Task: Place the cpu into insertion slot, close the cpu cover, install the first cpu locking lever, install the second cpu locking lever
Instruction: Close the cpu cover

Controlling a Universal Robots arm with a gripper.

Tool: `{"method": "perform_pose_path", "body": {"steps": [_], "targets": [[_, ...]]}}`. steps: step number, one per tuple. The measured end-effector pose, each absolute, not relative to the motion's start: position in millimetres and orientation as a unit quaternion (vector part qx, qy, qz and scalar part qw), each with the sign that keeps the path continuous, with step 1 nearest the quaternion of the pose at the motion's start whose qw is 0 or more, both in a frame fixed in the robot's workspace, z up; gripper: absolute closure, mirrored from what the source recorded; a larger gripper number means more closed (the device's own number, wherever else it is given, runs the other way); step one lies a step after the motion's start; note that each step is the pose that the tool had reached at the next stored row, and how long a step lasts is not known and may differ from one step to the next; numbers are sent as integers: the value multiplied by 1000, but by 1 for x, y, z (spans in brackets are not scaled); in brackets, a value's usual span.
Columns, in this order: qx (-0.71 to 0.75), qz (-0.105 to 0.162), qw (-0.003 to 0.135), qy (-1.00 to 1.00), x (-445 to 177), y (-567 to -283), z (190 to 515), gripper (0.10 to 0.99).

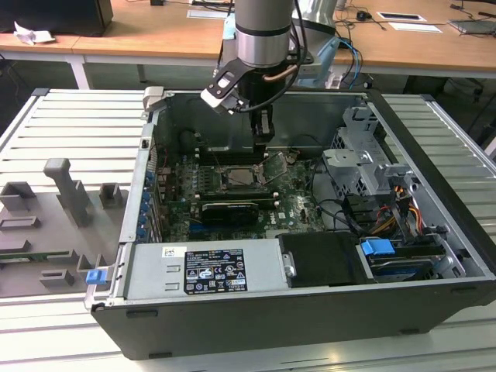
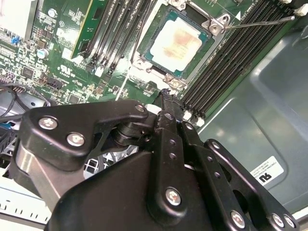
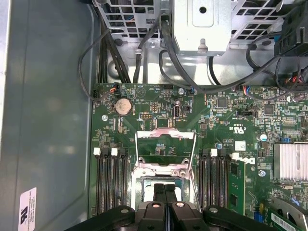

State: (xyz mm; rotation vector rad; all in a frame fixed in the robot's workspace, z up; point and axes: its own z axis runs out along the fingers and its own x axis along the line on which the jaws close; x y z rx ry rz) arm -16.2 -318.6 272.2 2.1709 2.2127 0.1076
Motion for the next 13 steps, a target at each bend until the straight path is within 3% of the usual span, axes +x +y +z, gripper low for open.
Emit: {"method": "perform_pose_path", "body": {"steps": [13], "targets": [[700, 35, 20, 713, -8, -319, 272, 980]]}}
